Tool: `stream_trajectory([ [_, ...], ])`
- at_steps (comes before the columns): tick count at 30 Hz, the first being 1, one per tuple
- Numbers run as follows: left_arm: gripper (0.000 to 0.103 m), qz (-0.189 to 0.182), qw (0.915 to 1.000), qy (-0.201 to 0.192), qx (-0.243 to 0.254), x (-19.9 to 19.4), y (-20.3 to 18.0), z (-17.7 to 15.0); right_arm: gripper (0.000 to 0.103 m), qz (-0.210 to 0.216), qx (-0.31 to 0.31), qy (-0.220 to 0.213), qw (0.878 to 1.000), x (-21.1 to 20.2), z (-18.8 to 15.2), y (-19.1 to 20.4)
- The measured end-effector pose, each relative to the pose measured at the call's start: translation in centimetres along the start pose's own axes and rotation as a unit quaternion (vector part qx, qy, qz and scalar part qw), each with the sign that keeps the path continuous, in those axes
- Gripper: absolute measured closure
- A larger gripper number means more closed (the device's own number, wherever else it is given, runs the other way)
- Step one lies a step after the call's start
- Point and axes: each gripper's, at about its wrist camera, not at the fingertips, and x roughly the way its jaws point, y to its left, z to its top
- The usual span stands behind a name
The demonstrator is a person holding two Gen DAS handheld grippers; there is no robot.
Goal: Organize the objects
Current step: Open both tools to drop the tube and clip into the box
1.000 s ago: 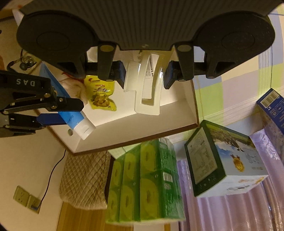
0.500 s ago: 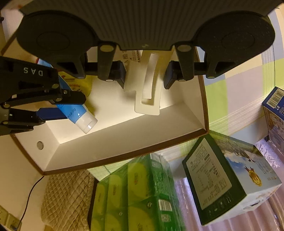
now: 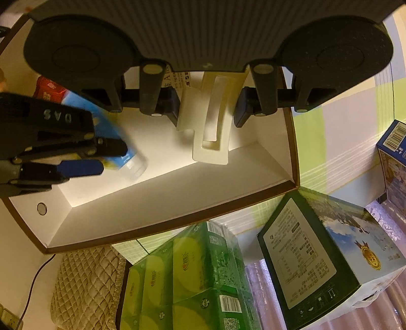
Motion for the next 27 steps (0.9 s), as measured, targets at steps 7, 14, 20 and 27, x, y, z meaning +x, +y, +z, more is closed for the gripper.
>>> stream_trajectory([
  [7,0.064,-0.004,1.0000,-0.003,0.000,0.3,0.0,0.2,0.067,-0.003,0.010,-0.013,1.000,-0.9,0.5,-0.6],
  [14,0.064,0.000,1.0000,-0.004,0.000,0.5,0.0,0.4,0.067,-0.017,0.017,-0.011,1.000,-1.1,-0.1,-1.7],
  [20,0.041,0.002,0.9999,-0.014,-0.006,0.3,0.1,0.6,0.066,-0.025,0.016,-0.014,0.999,-1.8,-0.5,-2.3],
  [27,0.028,-0.013,0.9990,-0.038,-0.018,-1.0,0.4,0.4,0.034,-0.033,0.022,-0.037,0.999,-4.0,-1.0,-2.6],
])
